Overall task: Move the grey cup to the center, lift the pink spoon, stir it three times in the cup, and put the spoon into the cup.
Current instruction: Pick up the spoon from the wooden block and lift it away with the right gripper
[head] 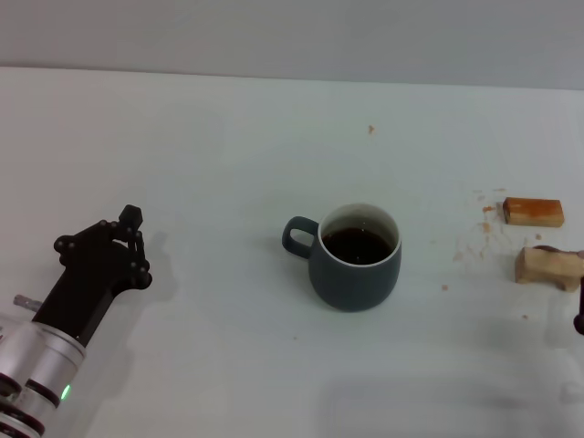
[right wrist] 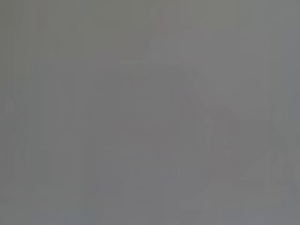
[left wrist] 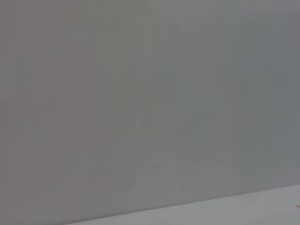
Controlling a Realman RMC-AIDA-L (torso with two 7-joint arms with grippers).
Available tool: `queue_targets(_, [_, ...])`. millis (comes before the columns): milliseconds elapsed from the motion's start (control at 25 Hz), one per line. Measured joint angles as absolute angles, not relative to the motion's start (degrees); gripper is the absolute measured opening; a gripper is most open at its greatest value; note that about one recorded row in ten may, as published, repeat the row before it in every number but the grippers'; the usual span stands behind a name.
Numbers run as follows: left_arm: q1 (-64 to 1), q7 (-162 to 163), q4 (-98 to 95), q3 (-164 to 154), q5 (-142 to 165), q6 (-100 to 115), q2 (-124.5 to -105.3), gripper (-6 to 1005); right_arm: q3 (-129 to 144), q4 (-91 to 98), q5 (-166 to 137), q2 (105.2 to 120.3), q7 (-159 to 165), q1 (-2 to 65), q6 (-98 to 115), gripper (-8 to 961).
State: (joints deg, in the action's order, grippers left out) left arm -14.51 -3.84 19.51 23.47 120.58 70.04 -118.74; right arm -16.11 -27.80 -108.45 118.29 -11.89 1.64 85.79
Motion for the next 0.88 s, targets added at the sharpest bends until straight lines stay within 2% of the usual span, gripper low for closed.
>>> queue_targets(400, [-14.71, -3.75, 19.58, 23.08, 120.58, 68.08, -118.8, -2, -16.33, -28.93, -109.39, 117.16, -18.01, 3.7, 88.89, 89])
queue_targets(880, [-14.4, -3.69, 19.51, 23.03, 120.58, 66.96, -118.83, -2, -15.95, -28.26, -109.58, 117.36, -20.76, 5.33, 93.3, 69])
